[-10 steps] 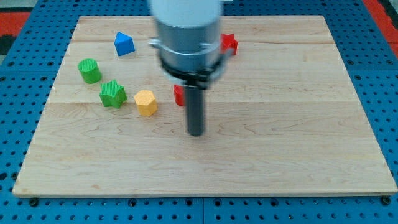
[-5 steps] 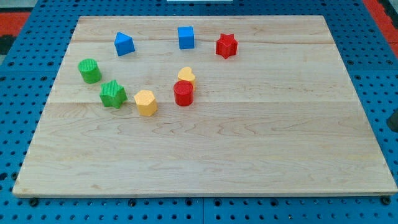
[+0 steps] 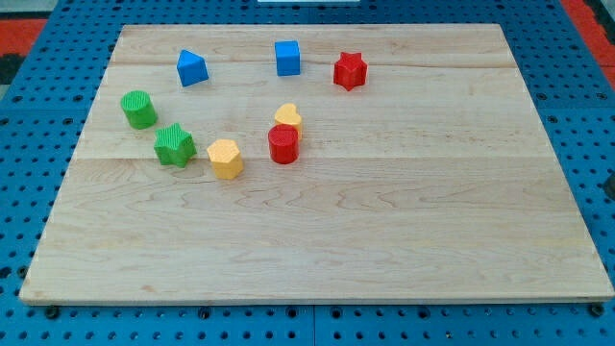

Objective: Move your arm to the centre

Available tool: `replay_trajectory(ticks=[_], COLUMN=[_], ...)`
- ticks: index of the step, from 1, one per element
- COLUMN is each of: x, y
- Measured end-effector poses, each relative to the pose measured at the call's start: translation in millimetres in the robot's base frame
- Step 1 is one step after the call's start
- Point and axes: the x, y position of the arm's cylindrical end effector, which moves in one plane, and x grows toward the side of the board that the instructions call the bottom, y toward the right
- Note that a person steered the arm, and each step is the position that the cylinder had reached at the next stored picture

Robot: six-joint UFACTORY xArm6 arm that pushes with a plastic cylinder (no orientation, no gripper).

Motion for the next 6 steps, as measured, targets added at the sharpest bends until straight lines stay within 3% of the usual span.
replay_trajectory(ticks=[2, 3, 4, 5, 6], x=[-10, -52, -94, -77, -106], y=[0, -36, -118, -223, -313])
